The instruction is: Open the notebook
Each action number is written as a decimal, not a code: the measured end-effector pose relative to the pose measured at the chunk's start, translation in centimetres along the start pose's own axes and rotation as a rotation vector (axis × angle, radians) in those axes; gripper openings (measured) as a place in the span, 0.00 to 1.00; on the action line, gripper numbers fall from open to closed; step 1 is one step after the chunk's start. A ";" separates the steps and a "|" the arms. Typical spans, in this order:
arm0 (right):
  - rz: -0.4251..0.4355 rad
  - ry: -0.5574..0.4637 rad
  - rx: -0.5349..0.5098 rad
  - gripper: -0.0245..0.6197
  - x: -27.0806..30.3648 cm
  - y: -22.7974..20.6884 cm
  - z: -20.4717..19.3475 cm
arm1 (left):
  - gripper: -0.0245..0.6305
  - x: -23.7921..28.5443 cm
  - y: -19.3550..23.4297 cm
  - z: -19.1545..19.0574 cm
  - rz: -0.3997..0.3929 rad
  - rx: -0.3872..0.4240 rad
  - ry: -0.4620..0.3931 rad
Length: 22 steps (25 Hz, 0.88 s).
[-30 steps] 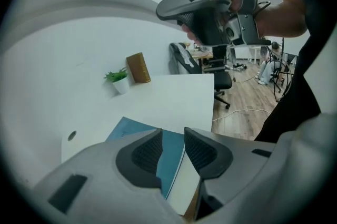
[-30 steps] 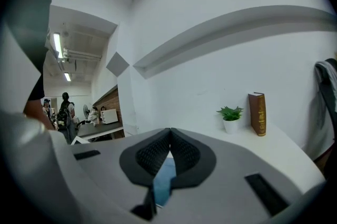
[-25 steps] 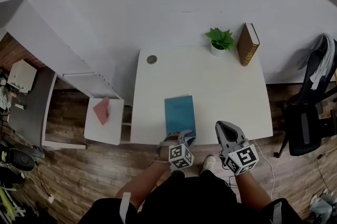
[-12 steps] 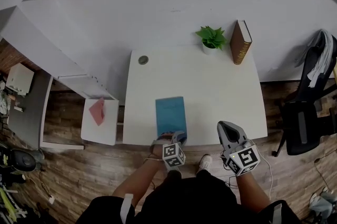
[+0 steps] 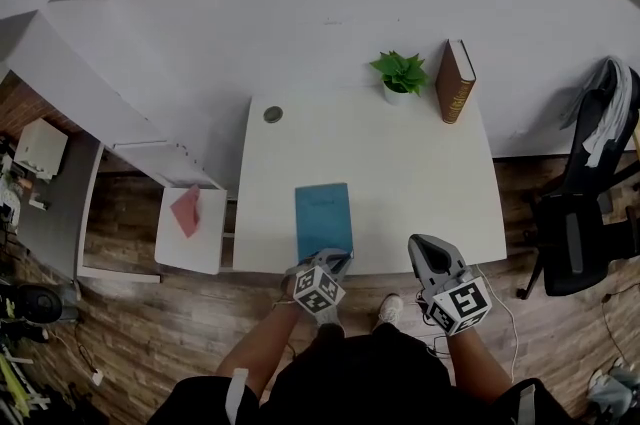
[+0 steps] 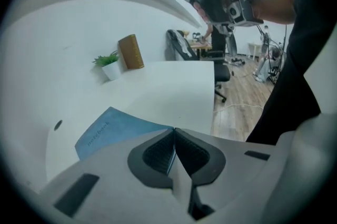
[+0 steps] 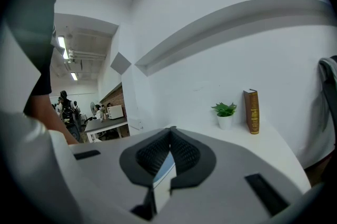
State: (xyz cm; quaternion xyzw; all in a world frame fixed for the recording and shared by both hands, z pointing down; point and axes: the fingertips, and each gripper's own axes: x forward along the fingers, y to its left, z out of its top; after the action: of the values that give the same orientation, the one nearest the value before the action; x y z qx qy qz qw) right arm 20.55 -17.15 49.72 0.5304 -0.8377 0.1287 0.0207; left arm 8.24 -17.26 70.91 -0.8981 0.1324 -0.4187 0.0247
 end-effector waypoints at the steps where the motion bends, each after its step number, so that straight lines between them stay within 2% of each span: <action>1: 0.009 0.001 -0.002 0.04 0.0 0.3 -0.1 | 0.06 -0.4 0.2 0.2 0.011 -0.027 -0.025; 4: 0.034 0.013 0.000 0.04 0.2 0.8 -0.4 | 0.06 -2.0 0.9 1.0 0.057 -0.114 -0.107; 14: 0.144 0.048 -0.031 0.04 1.8 4.3 -0.9 | 0.05 -9.4 4.4 2.7 0.198 -0.486 -0.452; 16: 0.166 0.052 -0.039 0.04 2.3 5.1 -0.8 | 0.05 -11.3 5.5 2.3 0.236 -0.617 -0.556; 20: 0.200 0.055 -0.048 0.04 3.1 6.4 -0.8 | 0.05 -15.5 7.7 0.1 0.285 -0.955 -0.804; 22: 0.214 0.056 -0.052 0.04 3.4 7.0 -0.7 | 0.05 -17.1 8.2 -1.7 0.301 -1.080 -0.890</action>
State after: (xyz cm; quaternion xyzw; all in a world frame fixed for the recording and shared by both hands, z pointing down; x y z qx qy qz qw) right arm 12.72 -17.12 49.62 0.4334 -0.8917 0.1231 0.0439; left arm -5.36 -20.68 58.03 -0.8425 0.4208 0.1193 -0.3143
